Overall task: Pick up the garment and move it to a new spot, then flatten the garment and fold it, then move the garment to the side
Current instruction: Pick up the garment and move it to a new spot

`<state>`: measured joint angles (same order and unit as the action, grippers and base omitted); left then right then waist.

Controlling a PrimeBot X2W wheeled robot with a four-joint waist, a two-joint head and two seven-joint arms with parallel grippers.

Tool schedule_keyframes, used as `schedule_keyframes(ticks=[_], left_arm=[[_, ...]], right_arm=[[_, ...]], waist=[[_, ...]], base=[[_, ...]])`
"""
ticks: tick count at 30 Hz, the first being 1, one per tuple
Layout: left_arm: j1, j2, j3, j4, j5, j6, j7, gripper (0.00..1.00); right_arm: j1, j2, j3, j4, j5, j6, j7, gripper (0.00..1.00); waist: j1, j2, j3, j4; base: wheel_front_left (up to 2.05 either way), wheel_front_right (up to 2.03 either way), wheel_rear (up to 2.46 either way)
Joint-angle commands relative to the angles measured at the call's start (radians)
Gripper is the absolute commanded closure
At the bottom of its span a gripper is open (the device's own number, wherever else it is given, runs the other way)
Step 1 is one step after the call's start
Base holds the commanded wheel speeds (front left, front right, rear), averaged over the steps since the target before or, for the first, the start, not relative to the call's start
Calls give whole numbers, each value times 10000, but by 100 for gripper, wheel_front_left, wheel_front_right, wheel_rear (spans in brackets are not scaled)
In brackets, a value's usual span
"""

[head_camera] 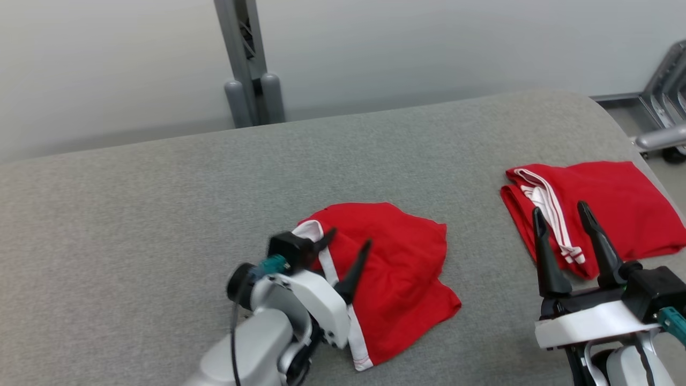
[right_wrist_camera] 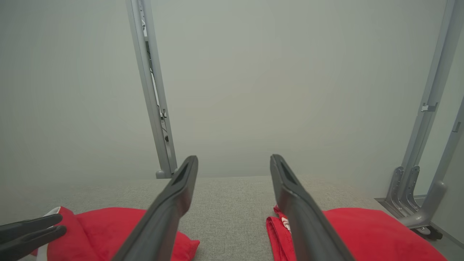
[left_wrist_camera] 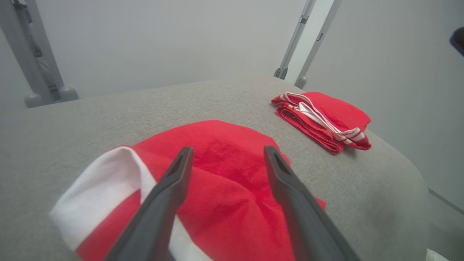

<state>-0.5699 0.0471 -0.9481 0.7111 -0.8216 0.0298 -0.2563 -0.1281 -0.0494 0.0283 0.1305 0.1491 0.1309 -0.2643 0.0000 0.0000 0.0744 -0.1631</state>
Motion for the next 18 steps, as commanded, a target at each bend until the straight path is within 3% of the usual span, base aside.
schedule_keyframes(ticks=[1, 4, 9, 15, 18], left_arm=[[-165, 74, 181, 93, -68, 73, -46, 0], [-352, 190, 1243, -33, 127, 277, -87, 0], [336, 986, 3185, -1170, 1709, 699, -81, 0], [2195, 1534, 5464, -2676, 3433, 688, -83, 0], [3388, 1322, 6564, -3373, 3968, 468, -84, 0]], right_arm=[[128, -35, -4, 8, 33, -4, -7, 0], [233, -38, 26, -7, 55, -4, -7, 0], [433, -39, 179, -47, -6, -4, -7, 0], [673, -43, 362, 1, -69, -6, -7, 0], [814, -42, 419, 21, -65, -4, -7, 0]], waist=[[0, 0, -147, 165], [0, 0, -345, 467], [0, 0, -598, 1000], [0, 0, -839, 1464], [0, 0, -916, 1635]], base=[[0, 0, 0], [0, 0, 0], [0, 0, 0], [0, 0, 0], [0, 0, 0]])
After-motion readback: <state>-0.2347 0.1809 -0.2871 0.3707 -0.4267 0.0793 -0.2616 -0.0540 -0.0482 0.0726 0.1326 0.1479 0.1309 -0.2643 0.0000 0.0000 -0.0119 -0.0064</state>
